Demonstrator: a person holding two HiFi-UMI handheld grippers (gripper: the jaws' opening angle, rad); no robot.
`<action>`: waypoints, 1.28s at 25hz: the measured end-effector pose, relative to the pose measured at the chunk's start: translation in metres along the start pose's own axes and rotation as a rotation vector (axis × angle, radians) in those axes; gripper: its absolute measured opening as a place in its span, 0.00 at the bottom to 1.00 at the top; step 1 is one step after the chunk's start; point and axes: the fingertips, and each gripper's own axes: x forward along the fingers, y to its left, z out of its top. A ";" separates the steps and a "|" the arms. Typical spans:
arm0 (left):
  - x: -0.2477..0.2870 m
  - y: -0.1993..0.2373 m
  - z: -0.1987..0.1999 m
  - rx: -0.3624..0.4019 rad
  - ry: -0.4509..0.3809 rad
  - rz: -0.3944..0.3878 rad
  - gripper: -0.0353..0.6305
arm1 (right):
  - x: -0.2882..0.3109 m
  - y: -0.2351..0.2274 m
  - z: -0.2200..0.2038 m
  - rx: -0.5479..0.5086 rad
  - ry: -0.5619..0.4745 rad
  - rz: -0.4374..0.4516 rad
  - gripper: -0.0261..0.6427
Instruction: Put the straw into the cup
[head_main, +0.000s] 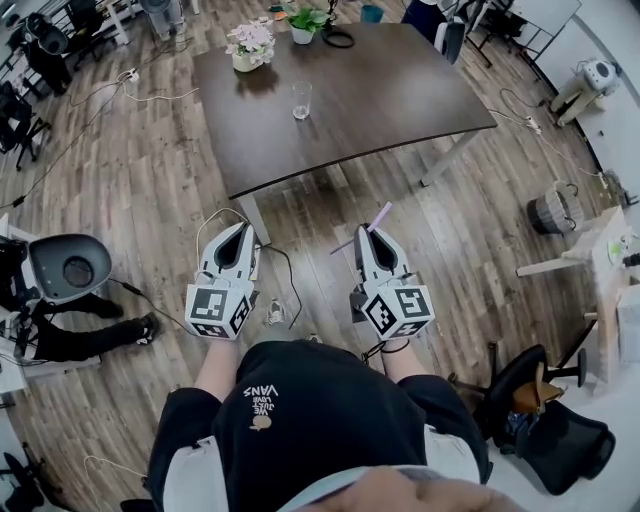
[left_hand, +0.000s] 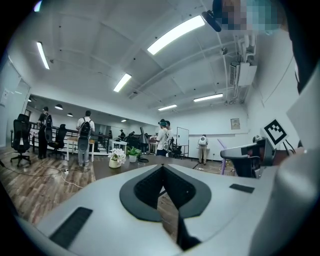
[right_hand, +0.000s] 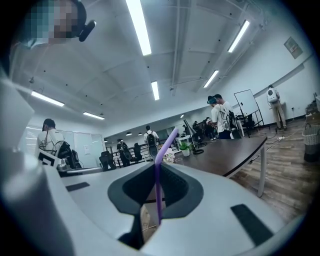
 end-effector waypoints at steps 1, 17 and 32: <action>0.007 0.007 0.001 0.002 -0.001 -0.010 0.07 | 0.008 0.000 0.002 -0.002 -0.006 -0.008 0.10; 0.084 0.087 0.012 0.014 0.019 -0.129 0.07 | 0.108 0.000 0.010 0.013 -0.043 -0.115 0.10; 0.174 0.085 0.022 -0.002 0.012 -0.058 0.07 | 0.170 -0.071 0.037 0.004 -0.023 -0.047 0.10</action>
